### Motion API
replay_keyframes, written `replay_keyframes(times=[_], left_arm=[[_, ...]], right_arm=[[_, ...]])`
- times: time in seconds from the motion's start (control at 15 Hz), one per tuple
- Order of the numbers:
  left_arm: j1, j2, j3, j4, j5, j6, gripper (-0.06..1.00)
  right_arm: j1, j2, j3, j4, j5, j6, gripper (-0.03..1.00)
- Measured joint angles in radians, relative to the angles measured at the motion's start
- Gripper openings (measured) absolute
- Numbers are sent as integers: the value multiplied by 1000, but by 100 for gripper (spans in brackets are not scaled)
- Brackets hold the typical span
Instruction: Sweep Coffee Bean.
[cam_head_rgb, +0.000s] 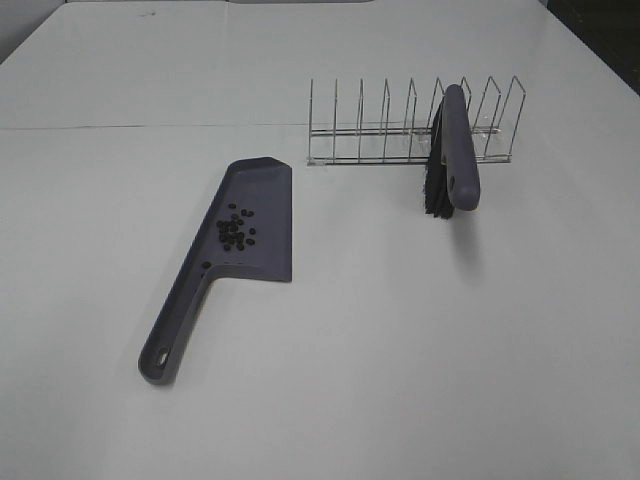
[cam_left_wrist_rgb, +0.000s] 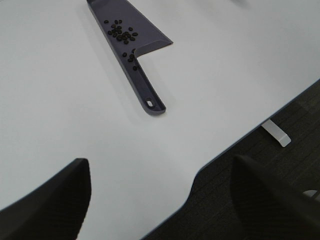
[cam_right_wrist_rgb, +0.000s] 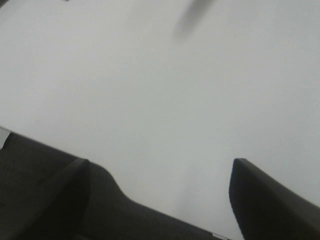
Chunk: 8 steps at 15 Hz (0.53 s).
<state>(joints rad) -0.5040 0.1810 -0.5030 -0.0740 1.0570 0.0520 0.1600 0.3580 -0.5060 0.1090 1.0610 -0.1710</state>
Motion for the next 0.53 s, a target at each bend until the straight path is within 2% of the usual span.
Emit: replay_keyframes(times=[0.13,0.27,0.4,0.53], left_arm=[[162,-74,0,-2,-1,0,73],[288,-157,0,-2,-1,0,73],[371,-183,0,-2,-2,0,73],[401,-184,0,-2,-2,0,73]], right_arm=[[-121,-124,0,0,0,0,68],[-185,-237,0,0,1,0,68],[-217,-326,0,9,1,0,68],[-221,-361,0,20,2,0,68]])
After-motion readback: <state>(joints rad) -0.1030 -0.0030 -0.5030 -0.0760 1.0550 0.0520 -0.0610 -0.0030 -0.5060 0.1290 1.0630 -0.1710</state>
